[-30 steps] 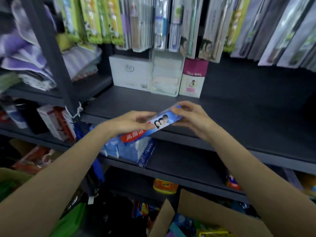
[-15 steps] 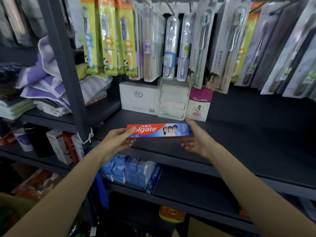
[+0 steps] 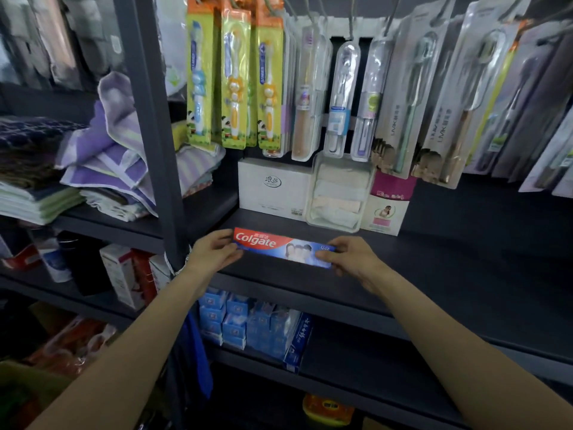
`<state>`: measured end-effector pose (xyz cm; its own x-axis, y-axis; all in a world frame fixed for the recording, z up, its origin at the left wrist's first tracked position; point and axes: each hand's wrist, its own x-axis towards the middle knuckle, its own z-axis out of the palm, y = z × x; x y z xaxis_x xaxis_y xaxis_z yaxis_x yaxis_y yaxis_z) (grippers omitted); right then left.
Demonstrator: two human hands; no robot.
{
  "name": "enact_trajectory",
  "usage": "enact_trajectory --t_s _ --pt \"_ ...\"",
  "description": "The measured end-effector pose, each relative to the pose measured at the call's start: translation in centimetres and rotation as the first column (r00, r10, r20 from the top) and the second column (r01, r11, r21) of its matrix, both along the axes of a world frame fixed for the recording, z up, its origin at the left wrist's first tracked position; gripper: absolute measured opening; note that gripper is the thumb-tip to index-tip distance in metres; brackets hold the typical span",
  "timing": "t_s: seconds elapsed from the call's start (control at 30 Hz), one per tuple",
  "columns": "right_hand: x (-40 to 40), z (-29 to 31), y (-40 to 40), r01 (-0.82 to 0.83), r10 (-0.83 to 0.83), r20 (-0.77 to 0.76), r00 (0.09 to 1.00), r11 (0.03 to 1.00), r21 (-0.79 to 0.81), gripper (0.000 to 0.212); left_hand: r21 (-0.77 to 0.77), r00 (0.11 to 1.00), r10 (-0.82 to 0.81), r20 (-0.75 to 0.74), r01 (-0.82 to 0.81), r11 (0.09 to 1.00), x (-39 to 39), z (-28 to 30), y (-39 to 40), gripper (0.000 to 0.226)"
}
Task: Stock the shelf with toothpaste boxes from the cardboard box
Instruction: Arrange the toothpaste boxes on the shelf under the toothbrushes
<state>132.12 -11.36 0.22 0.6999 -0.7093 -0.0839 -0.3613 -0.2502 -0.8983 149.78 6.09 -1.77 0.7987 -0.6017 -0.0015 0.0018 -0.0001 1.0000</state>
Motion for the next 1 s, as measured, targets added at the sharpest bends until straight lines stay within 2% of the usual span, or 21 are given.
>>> enact_trajectory --t_s 0.1,0.27,0.37,0.47,0.67,0.73,0.83,0.9,1.0 --pt "3.2 -1.3 0.1 0.032 -0.034 -0.015 0.999 0.994 -0.100 0.024 0.117 0.991 0.067 0.114 -0.080 0.990 1.3 -0.9 -0.2 0.044" --pt "8.3 -2.9 0.2 -0.011 0.000 -0.054 0.999 0.976 -0.216 0.027 0.332 0.956 0.001 0.292 -0.102 0.938 3.2 -3.0 0.4 0.042" --pt "10.5 -3.3 -0.1 -0.037 0.012 -0.102 0.995 0.970 -0.238 0.033 0.384 0.957 -0.035 0.286 -0.081 0.920 3.5 -3.7 0.7 0.042" --pt "11.7 -3.6 -0.7 -0.044 0.006 -0.157 0.988 0.969 -0.242 0.027 0.401 0.961 -0.067 0.269 -0.049 0.915 3.5 -4.2 0.9 0.044" --pt "11.8 -3.3 -0.9 -0.040 -0.039 -0.246 0.968 0.950 -0.309 0.035 0.466 0.940 -0.106 0.326 -0.062 0.883 3.4 -4.4 0.9 0.042" --pt "11.1 -3.0 -0.6 -0.023 -0.068 -0.260 0.963 0.943 -0.331 0.034 0.498 0.915 -0.116 0.386 -0.101 0.861 2.9 -3.9 0.7 0.040" --pt "8.5 -2.0 0.7 0.028 -0.100 -0.147 0.984 0.906 -0.422 0.040 0.472 0.847 -0.108 0.520 -0.179 0.863 0.8 -3.2 0.3 0.036" --pt "5.4 -1.7 2.5 0.026 -0.050 -0.040 0.998 0.882 -0.471 0.029 0.395 0.798 -0.110 0.593 -0.169 0.903 -2.1 -3.4 0.1 0.032" --pt "-0.7 -2.9 5.6 -0.049 0.072 0.025 0.997 0.854 -0.518 0.017 0.363 0.716 -0.267 0.645 0.020 0.932 -7.8 -6.0 -0.4 0.027"
